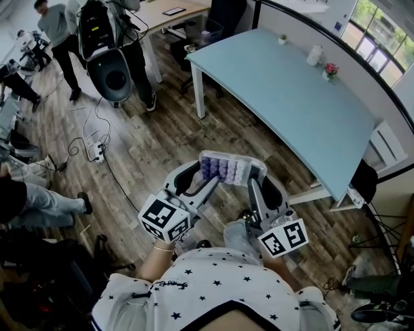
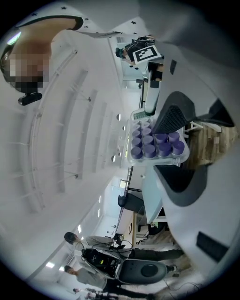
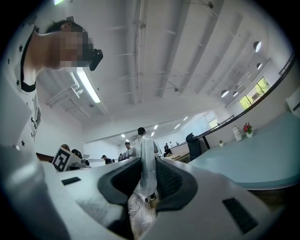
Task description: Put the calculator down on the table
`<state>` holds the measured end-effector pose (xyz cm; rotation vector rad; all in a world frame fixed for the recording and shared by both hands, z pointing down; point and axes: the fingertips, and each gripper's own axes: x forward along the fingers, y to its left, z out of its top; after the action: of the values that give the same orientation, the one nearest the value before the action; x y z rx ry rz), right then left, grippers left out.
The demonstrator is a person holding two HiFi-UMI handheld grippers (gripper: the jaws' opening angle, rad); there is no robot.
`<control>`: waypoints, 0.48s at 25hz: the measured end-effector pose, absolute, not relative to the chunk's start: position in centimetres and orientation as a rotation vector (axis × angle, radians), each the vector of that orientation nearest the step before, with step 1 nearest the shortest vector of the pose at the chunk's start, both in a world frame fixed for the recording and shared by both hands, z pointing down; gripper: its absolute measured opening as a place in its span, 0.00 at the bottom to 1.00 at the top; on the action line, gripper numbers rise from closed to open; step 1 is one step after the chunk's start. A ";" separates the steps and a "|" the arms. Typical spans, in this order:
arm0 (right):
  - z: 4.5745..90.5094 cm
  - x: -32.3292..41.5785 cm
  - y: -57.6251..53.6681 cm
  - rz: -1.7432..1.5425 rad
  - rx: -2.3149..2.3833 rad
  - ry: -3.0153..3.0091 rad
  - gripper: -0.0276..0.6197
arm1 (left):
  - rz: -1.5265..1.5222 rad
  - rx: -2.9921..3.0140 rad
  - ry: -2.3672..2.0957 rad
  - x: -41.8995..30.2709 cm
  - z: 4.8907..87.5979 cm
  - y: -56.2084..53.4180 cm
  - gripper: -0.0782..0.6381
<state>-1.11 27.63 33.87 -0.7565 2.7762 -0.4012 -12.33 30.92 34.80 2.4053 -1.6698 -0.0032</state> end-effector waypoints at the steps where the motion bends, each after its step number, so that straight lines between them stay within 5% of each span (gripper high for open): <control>1: 33.9 -1.0 27.0 -0.405 -0.756 2.775 0.19 | 0.000 2.404 -1.671 -12.2 34.8 30.3 0.41; 12: 34.1 -0.3 21.3 -0.451 -0.717 2.760 0.19 | 0.039 2.372 -1.713 -11.5 34.7 25.0 0.41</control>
<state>-0.34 21.32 34.15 -0.7175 2.7599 -0.4515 -11.48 25.01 34.69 2.3716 -1.7126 0.0391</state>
